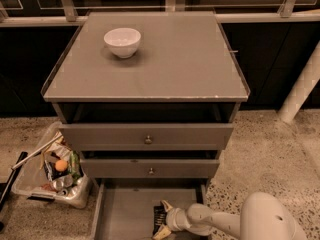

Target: Pick rxbar chocolate from bottom drawer and place on counter

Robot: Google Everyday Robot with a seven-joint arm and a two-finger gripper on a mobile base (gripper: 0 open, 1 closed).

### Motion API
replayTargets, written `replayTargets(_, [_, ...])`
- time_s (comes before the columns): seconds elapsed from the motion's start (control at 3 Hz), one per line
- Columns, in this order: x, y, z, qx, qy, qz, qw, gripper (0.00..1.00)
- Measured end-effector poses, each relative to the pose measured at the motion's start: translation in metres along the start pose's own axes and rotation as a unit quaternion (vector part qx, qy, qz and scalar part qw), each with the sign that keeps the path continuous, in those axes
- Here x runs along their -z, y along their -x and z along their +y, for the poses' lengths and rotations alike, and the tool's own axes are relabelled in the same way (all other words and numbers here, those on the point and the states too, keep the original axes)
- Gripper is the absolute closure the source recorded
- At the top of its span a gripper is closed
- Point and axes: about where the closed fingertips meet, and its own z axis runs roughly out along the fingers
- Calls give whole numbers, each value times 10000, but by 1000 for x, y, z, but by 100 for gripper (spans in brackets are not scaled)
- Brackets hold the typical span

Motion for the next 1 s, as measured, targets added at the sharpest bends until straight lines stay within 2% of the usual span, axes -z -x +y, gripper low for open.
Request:
replayTargets(0.33, [10, 8, 0, -27, -13, -30, 10000, 100])
replayTargets(1.0, [15, 14, 3, -54, 107, -89, 9999, 100])
